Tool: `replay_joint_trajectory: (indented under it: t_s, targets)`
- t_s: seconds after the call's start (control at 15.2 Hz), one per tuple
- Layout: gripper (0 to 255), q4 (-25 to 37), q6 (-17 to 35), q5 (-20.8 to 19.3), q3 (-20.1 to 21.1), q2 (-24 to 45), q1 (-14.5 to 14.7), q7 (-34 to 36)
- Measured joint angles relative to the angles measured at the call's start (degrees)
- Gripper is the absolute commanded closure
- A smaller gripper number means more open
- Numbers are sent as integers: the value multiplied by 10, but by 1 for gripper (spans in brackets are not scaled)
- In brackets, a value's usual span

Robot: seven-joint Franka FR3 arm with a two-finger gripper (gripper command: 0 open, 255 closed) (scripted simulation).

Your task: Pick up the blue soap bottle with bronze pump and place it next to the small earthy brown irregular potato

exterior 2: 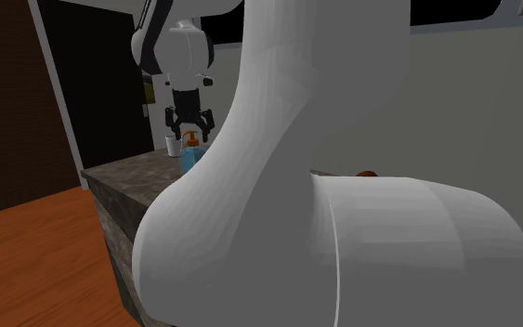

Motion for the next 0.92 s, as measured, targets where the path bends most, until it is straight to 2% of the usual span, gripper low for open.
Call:
replay_joint_trajectory:
  t_s: [0.66, 0.92]
  targets:
    - [255, 0, 0, 0, 0, 0, 0, 0]
    - [255, 14, -20, 6, 2, -7, -1, -5]
